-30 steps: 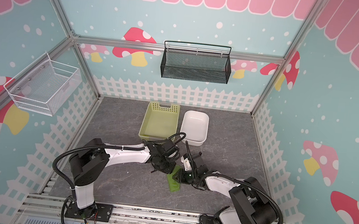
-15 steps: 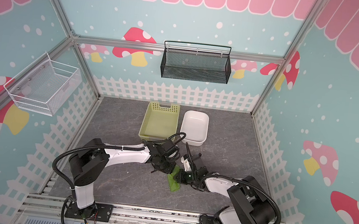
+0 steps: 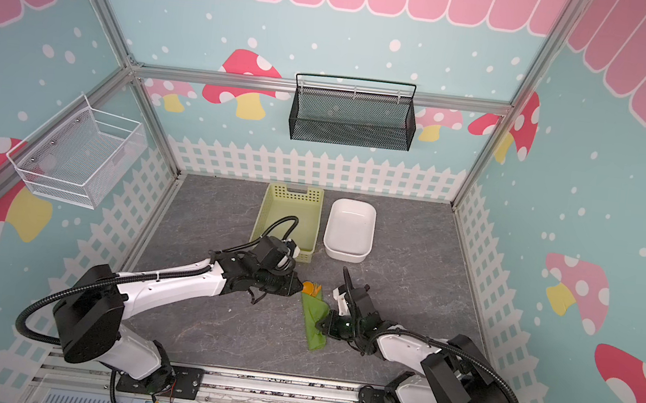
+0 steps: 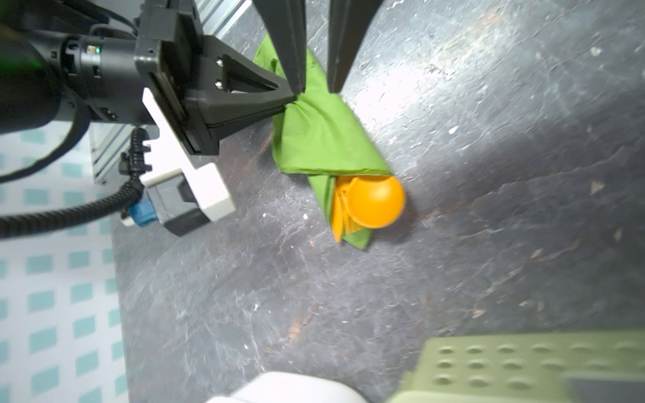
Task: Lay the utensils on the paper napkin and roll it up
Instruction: 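Lift the wrapped bundle upright with the left gripper while the right gripper pinches the napkin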
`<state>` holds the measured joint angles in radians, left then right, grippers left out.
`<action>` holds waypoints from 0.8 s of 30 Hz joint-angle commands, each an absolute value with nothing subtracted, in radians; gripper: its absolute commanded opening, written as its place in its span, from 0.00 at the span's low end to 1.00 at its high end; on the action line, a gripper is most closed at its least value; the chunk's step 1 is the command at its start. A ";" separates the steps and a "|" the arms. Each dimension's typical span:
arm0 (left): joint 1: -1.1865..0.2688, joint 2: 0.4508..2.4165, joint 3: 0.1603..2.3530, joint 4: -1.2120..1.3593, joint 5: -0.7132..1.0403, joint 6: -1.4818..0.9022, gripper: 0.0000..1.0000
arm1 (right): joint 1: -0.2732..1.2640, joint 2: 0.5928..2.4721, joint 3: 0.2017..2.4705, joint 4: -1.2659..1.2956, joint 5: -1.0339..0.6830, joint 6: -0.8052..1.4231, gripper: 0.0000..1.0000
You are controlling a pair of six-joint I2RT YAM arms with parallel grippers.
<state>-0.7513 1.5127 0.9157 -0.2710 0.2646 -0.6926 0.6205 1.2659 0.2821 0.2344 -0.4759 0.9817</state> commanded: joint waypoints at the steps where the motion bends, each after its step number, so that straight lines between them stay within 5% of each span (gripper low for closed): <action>1: -0.695 1.498 0.786 -0.038 0.392 -0.845 0.25 | 0.610 1.217 0.257 0.282 -0.478 1.041 0.00; 15: -0.692 1.667 0.558 0.603 0.574 -1.184 0.43 | 0.595 1.147 0.223 0.390 -0.504 1.112 0.00; 24: -0.714 1.784 0.559 0.777 0.589 -1.283 0.47 | 0.592 1.160 0.205 0.463 -0.534 1.150 0.00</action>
